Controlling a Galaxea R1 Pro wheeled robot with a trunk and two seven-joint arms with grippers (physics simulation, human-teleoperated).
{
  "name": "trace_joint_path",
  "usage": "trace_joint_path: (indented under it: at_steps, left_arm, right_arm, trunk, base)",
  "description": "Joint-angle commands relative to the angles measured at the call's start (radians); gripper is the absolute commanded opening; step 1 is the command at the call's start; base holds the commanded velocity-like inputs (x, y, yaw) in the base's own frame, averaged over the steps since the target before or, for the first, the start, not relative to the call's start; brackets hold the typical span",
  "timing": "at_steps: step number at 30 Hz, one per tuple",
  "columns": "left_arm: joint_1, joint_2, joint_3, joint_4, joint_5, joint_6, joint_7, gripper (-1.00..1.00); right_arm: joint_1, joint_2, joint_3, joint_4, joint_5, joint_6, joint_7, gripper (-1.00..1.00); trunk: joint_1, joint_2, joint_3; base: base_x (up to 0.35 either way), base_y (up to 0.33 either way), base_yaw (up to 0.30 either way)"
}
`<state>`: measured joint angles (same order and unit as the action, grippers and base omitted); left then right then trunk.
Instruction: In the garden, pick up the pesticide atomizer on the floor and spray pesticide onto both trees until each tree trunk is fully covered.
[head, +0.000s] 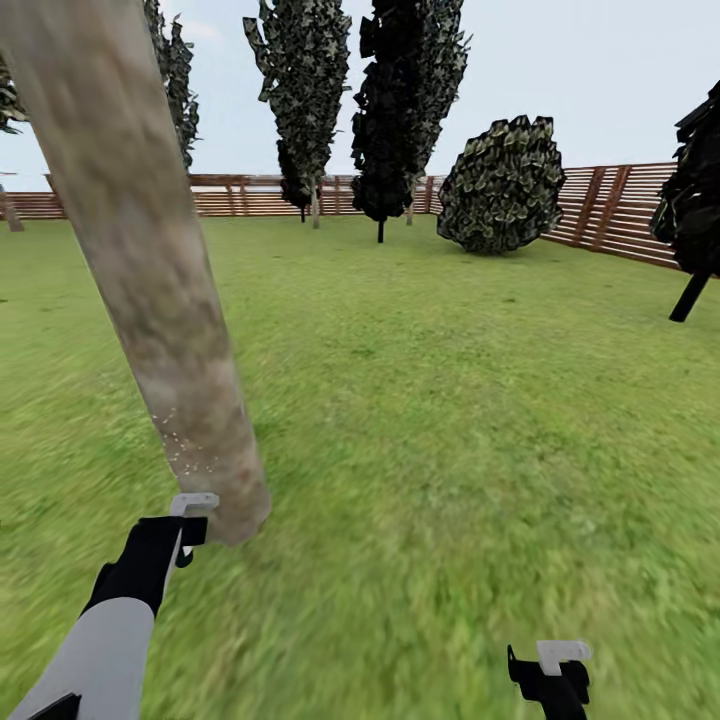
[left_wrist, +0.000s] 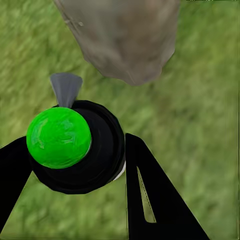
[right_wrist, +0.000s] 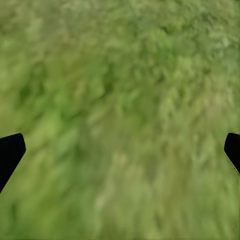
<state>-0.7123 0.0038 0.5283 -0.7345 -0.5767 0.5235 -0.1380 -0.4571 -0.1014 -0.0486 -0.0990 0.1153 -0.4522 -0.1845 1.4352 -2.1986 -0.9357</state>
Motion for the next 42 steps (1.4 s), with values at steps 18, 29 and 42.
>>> trace_joint_path:
  at_steps: [18,29,42]
  left_arm:
    - [-0.001,-0.002,0.006,-0.002,-0.012,0.003,-0.009,-1.0]
    - [-0.015,-0.004,-0.002,-0.017,-0.011,0.014,-0.019,-1.0]
    - [-0.152,0.01,-0.068,-0.027,-0.01,0.09,-0.029,-1.0]
  right_arm:
    - [-0.001,0.002,-0.005,0.001,0.011,-0.002,-0.004,1.0]
    - [0.0,0.0,-0.007,0.0,0.011,-0.002,-0.005,1.0]
    - [0.0,-0.001,-0.007,0.001,0.012,-0.002,-0.006,1.0]
  trunk:
    - [0.0,0.0,-0.001]
    - [0.0,0.0,-0.001]
    - [0.0,0.0,-0.001]
  base:
    - [0.101,-0.264,0.073]
    - [0.002,-0.109,0.277]
    - [0.0,0.0,0.008]
